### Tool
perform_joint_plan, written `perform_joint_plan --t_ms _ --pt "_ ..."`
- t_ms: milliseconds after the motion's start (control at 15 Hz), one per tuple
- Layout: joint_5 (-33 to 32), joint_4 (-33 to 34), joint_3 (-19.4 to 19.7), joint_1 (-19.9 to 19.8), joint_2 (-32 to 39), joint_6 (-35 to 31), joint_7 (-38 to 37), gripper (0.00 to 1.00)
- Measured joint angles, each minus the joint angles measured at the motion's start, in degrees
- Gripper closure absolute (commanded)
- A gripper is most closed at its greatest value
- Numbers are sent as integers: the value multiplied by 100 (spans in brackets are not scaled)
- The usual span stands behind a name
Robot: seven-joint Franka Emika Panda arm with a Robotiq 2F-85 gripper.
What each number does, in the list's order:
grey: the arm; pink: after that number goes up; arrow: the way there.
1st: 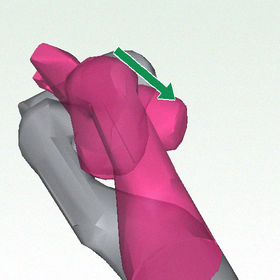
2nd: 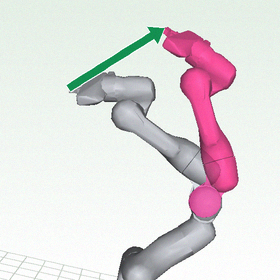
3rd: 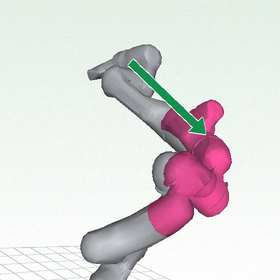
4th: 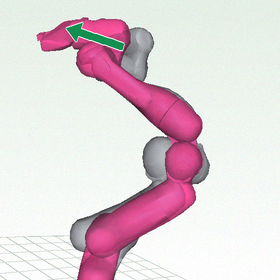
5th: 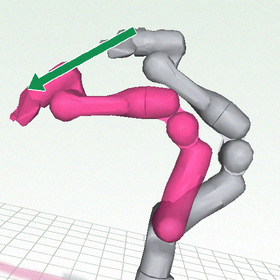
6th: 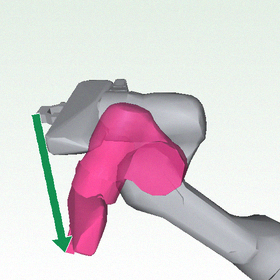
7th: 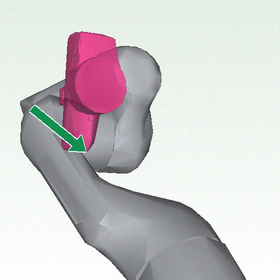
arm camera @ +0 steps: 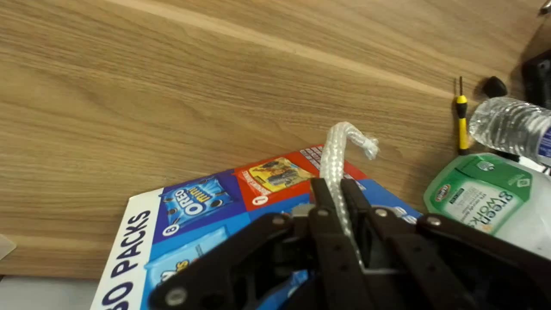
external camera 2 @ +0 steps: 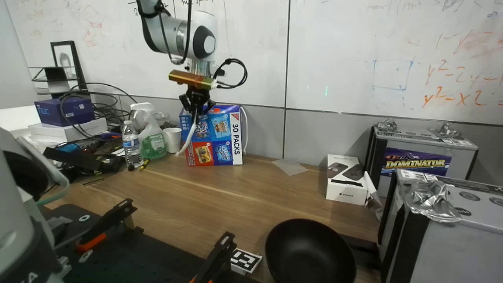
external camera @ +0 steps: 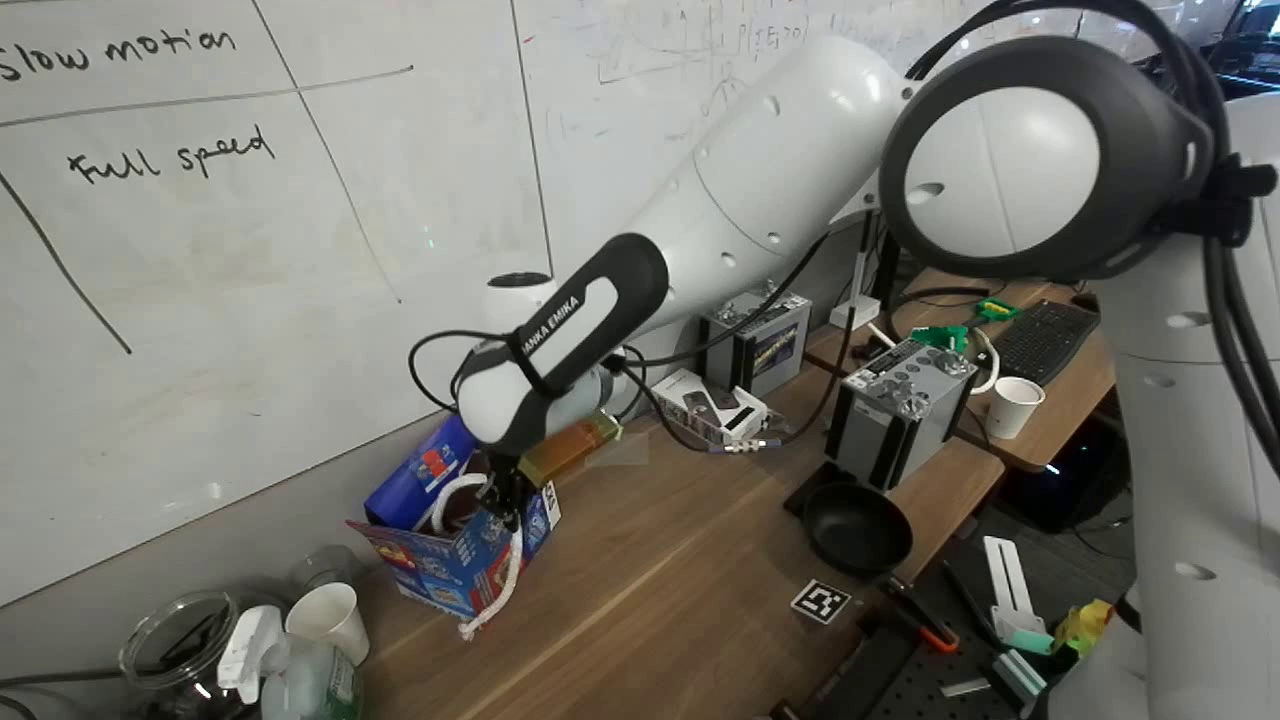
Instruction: Put the strings in the blue box
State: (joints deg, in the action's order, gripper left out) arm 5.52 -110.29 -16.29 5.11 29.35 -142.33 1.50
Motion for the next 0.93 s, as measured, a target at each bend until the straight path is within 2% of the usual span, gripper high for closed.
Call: perform_joint_plan --t_ms 267,533,933 --pt "523 645 53 -129 -379 1280 116 95" --pt "829 1246 266 -142 -556 2089 45 95" --pt "1096 1830 552 -138 -522 2599 -394 95"
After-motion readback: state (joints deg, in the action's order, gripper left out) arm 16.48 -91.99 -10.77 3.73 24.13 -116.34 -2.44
